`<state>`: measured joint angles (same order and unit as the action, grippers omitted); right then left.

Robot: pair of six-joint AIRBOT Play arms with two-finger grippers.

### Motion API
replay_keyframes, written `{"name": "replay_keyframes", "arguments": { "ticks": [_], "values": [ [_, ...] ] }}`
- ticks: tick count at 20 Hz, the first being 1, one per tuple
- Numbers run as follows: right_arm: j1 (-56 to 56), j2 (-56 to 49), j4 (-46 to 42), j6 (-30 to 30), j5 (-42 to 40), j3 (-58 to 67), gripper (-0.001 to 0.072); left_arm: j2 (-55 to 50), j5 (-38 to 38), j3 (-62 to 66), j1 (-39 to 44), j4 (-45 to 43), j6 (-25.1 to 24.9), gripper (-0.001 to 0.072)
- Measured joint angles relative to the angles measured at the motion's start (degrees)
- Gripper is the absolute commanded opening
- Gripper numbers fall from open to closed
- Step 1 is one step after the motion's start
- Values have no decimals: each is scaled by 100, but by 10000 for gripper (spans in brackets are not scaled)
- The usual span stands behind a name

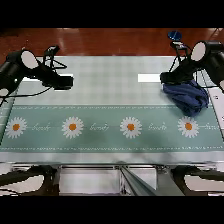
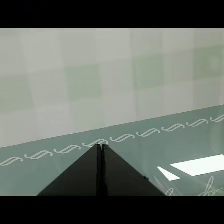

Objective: Fold the shirts.

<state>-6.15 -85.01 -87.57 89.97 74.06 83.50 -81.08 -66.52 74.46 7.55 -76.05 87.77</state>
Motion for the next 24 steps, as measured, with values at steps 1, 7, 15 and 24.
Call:
{"name": "replay_keyframes", "arguments": {
  "ticks": [1, 7, 15, 24],
  "values": [
    [0, 0, -2, -2, 2, 0, 23, 0, 0, -2, 2, 0, 0, 19],
    [0, 0, -2, -2, 2, 0, 23, 0, -2, 0, 2, 0, 0, 19],
    [0, 0, -2, -2, 2, 0, 23, 0, 0, 0, 2, 0, -2, 19],
    [0, 0, -173, 2, -612, 0, 413, -9, 146, 0, 0, 0, -2, 19]
  ]
}}
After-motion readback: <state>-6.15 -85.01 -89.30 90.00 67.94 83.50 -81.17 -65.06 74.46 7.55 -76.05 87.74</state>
